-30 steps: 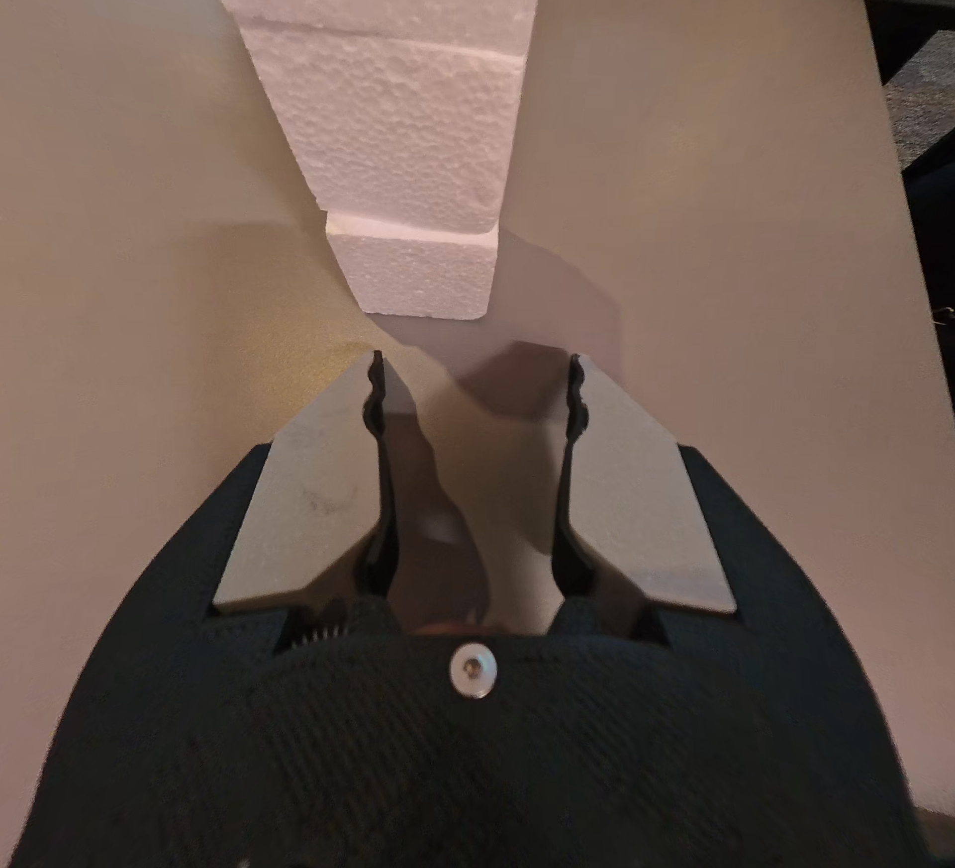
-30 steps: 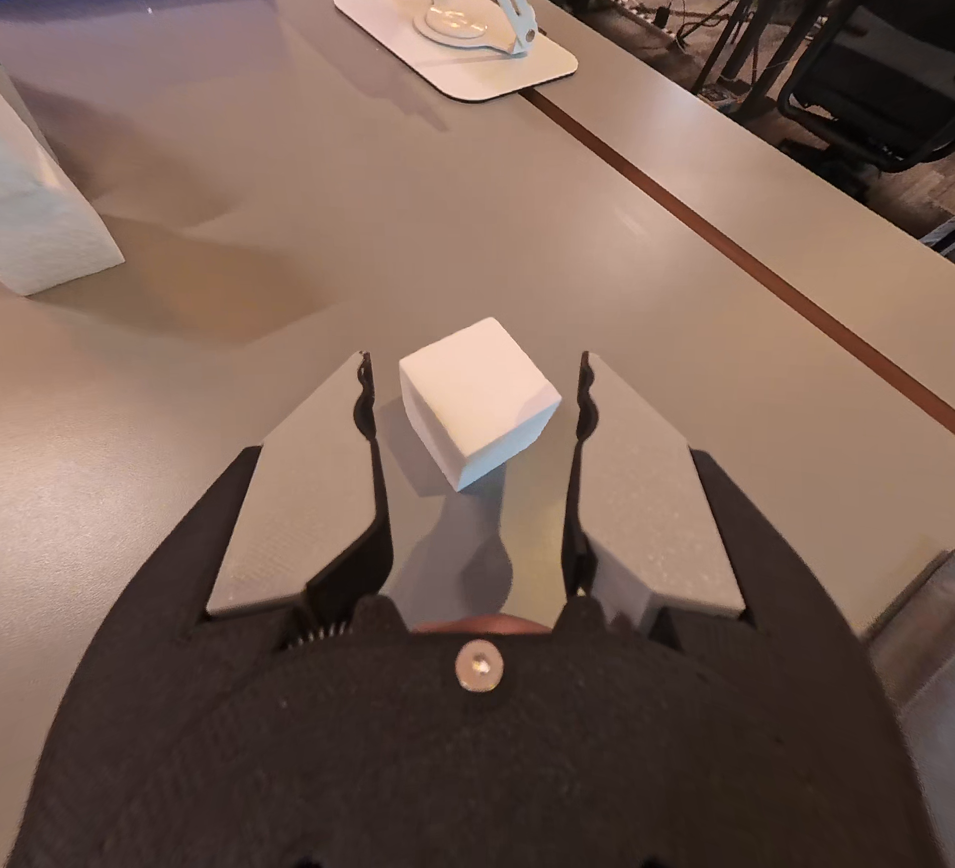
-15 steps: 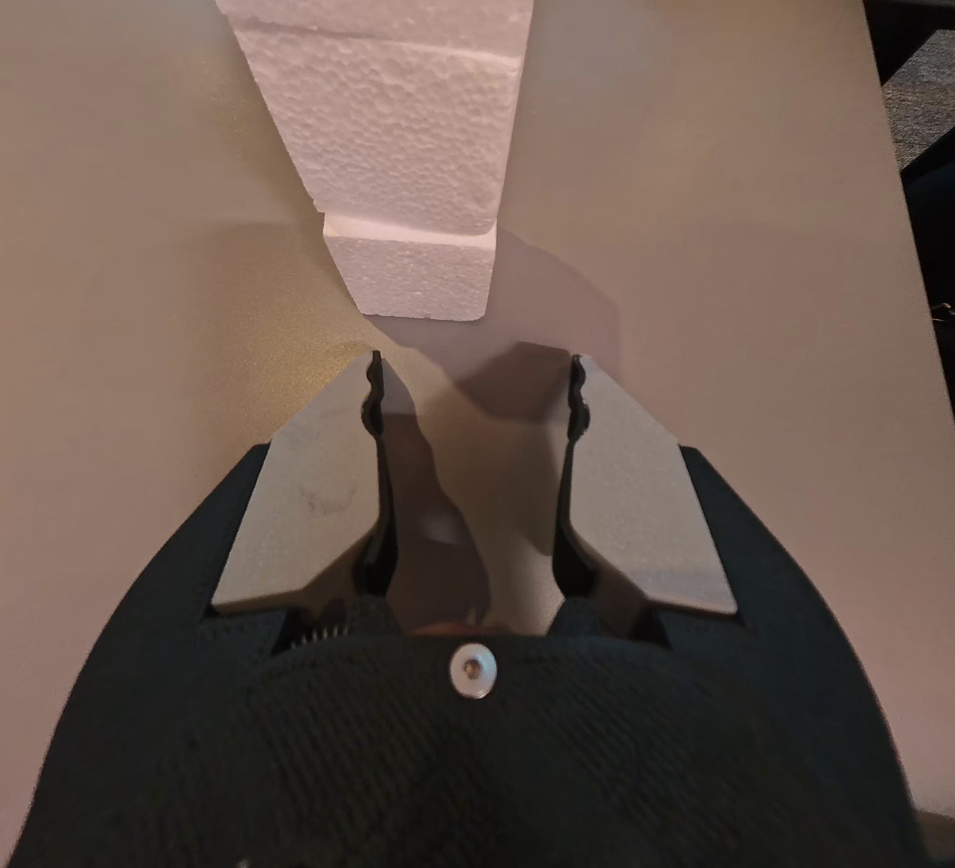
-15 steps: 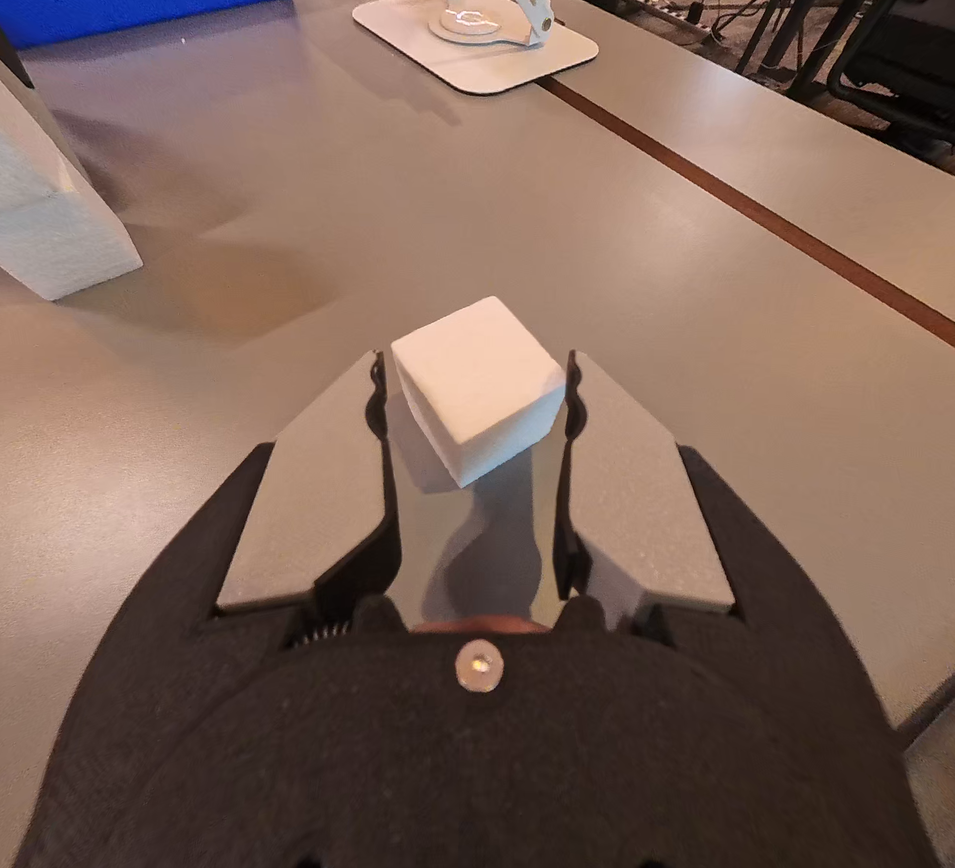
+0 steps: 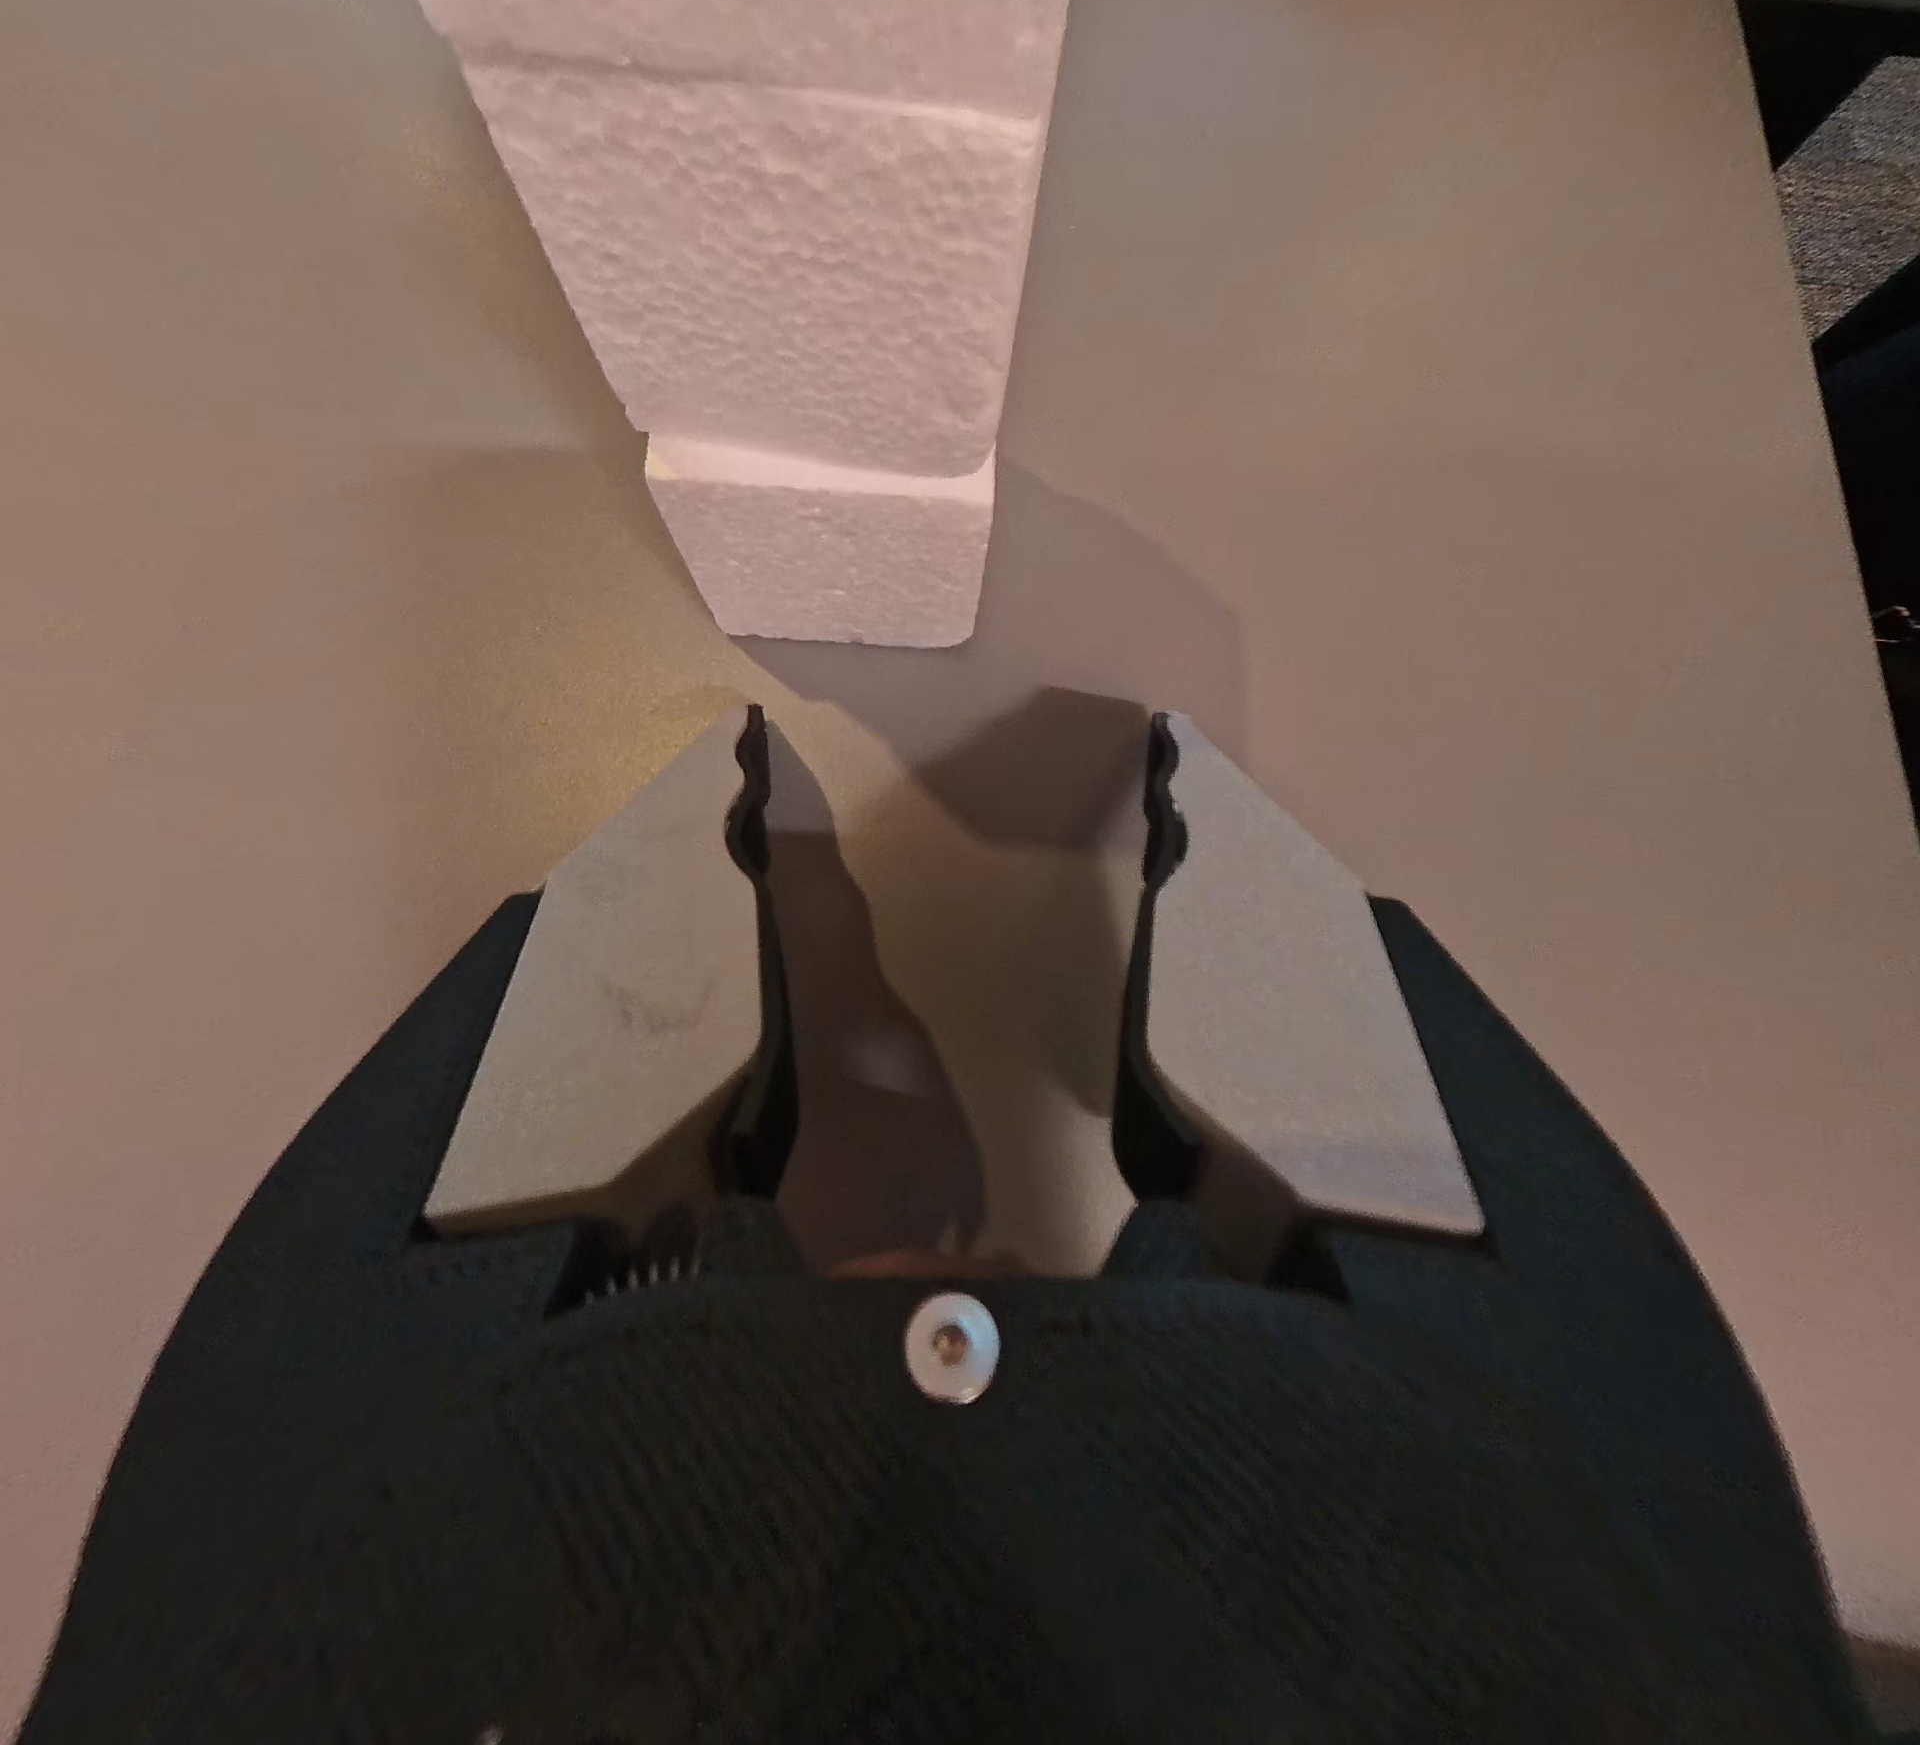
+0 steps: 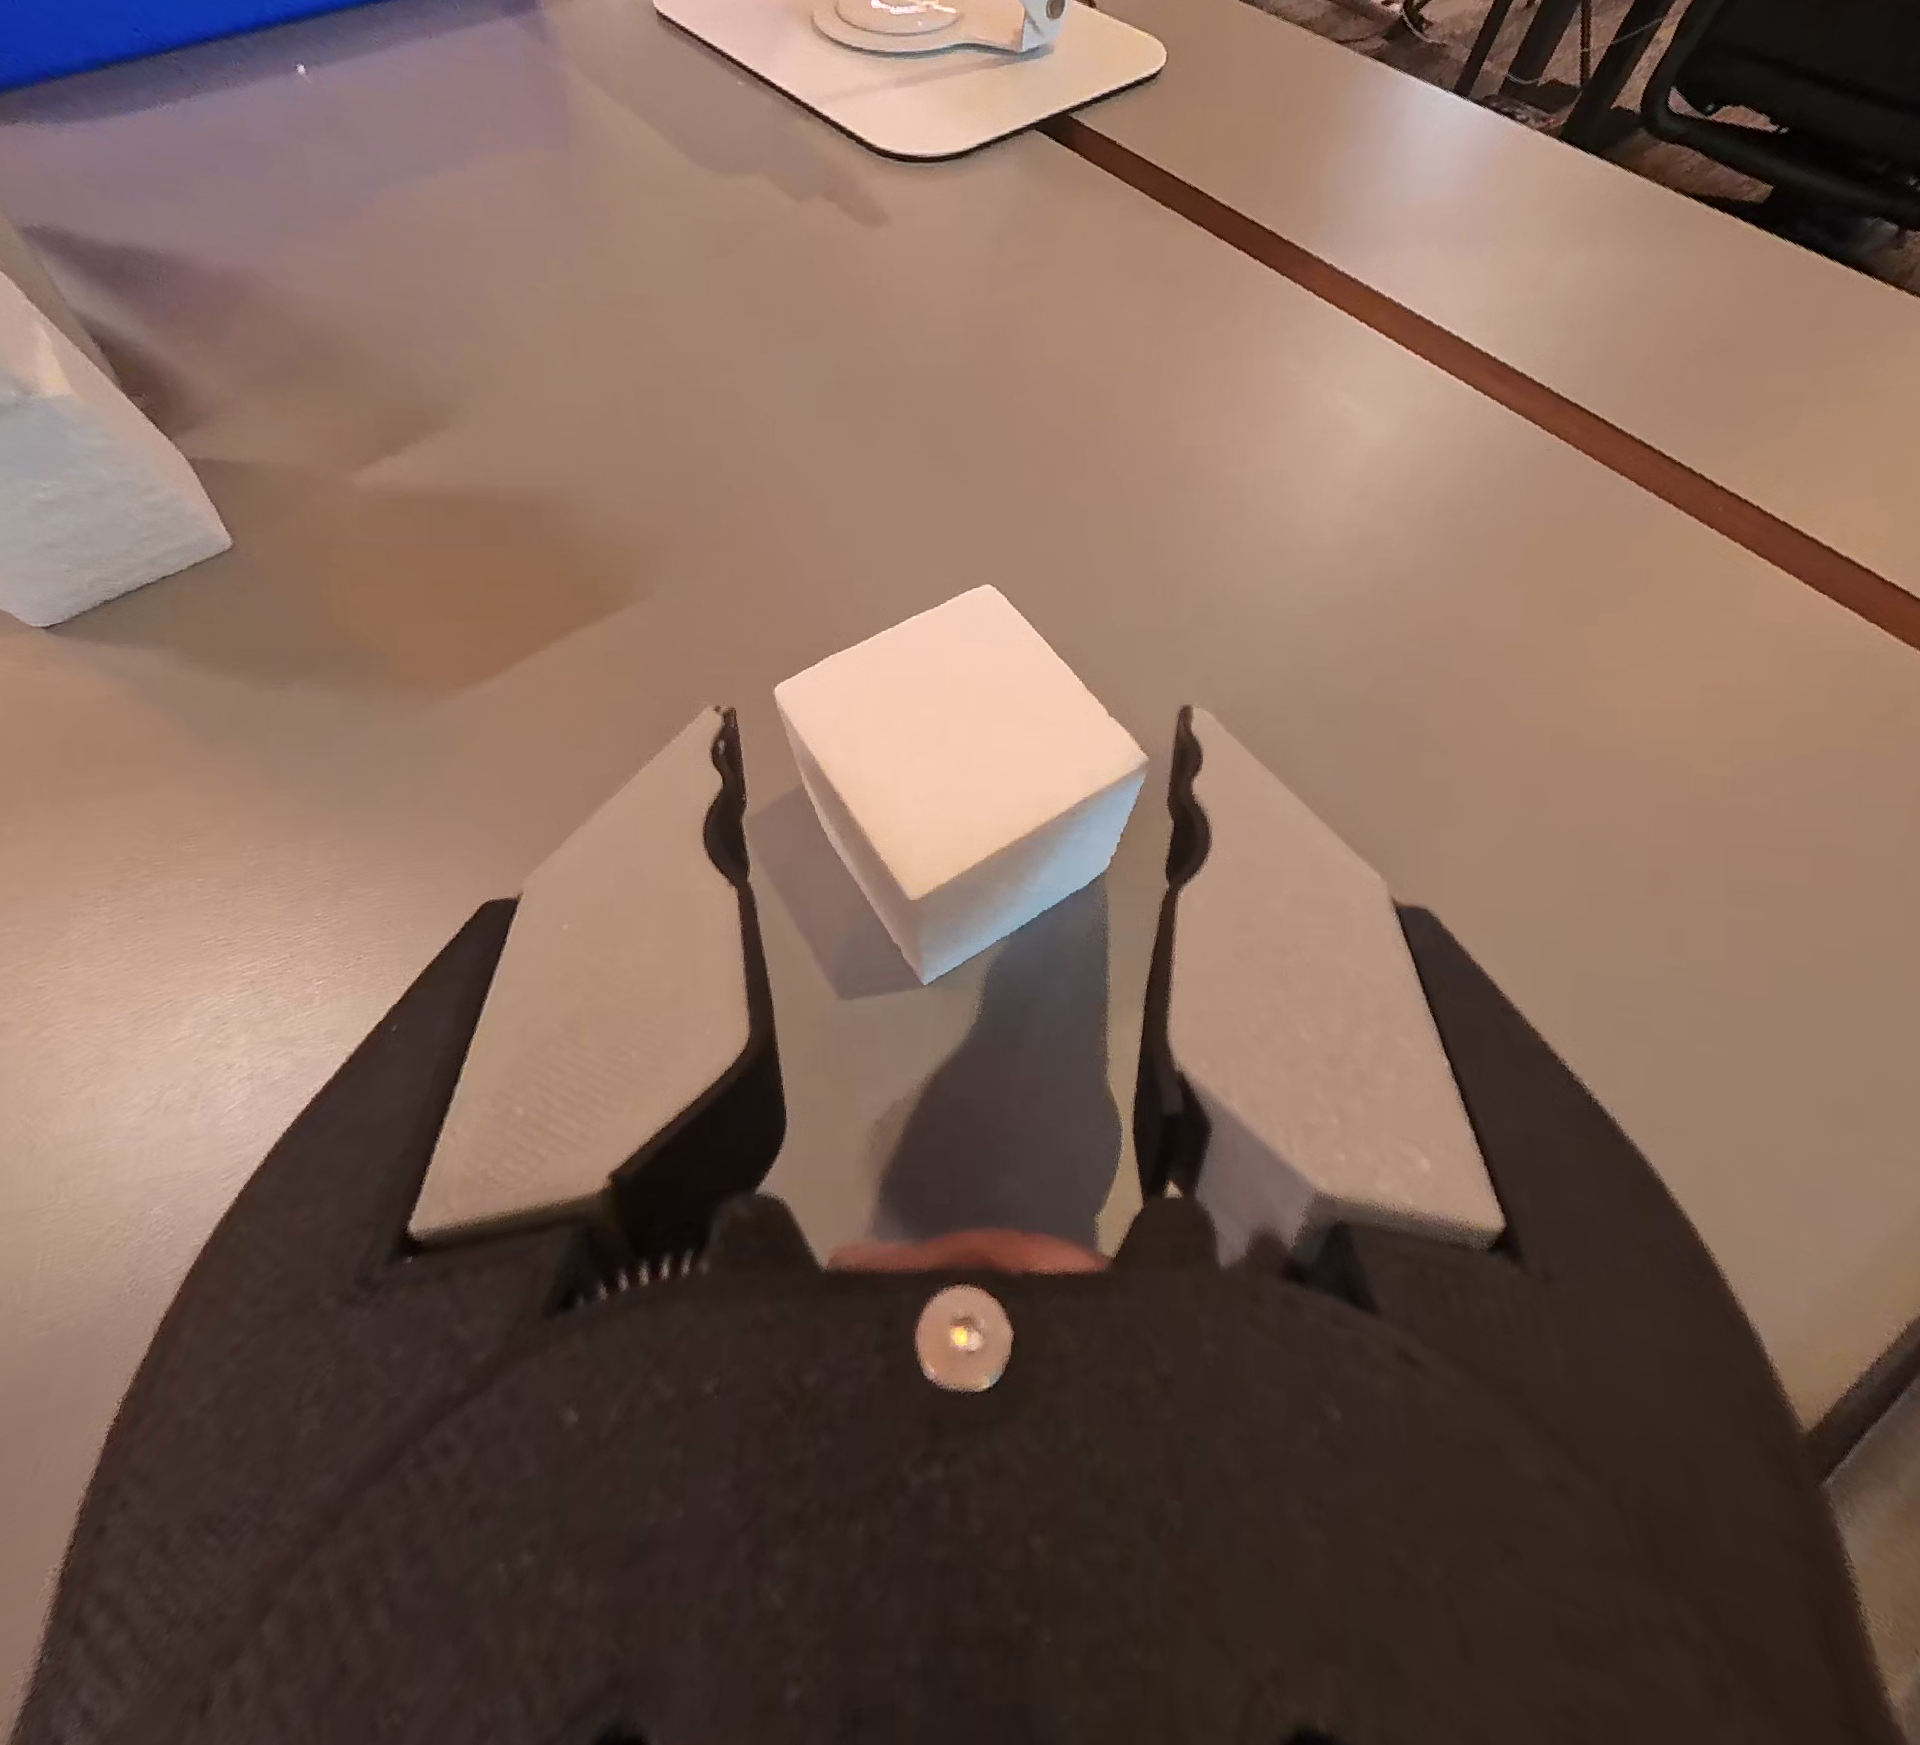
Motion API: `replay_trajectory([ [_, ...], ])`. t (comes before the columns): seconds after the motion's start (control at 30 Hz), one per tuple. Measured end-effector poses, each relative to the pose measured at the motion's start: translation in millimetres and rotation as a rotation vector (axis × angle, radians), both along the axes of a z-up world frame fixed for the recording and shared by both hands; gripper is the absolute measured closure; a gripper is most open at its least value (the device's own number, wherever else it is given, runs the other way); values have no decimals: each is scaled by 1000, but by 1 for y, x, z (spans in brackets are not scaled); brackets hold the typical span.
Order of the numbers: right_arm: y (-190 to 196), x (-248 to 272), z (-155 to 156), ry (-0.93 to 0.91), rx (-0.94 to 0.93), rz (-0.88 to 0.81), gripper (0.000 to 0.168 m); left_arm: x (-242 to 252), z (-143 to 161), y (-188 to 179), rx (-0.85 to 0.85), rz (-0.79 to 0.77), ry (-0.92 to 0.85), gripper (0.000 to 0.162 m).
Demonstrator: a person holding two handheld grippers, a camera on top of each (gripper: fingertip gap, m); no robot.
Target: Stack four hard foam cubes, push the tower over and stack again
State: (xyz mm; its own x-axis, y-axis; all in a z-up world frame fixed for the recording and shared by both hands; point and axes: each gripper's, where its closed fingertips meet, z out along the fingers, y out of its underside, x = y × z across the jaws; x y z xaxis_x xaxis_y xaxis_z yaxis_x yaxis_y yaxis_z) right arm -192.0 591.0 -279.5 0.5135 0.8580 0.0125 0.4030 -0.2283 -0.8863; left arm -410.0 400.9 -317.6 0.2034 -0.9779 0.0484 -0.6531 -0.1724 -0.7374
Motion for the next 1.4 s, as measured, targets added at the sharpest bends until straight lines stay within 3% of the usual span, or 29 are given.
replay_trajectory([
  [0.1, 2, 0, -5, -27, -14, -11, 85, 0, 0, 0, -1, 0, 0, 90],
  [0.2, 3, -1, -12, -75, -19, -18, 97, 0, 0, 0, -1, 1, -1, 90],
  [0.4, 0, -5, -8, -69, 12, 2, 98, 0, 0, 0, -1, 1, -1, 91],
  [0.77, -26, -40, 57, 198, 43, 82, 98, 0, 0, 1, 0, 1, 0, 91],
  [1.03, -96, -107, 135, 357, 123, 279, 99, 0, 0, 1, 4, 0, 2, 91],
  [1.2, -131, -155, 164, 333, 104, 374, 98, 0, 1, 1, -7, 0, -4, 91],
  [1.4, -150, -184, 159, 121, 156, 376, 98, 0, 1, 1, -9, 0, -5, 91],
])
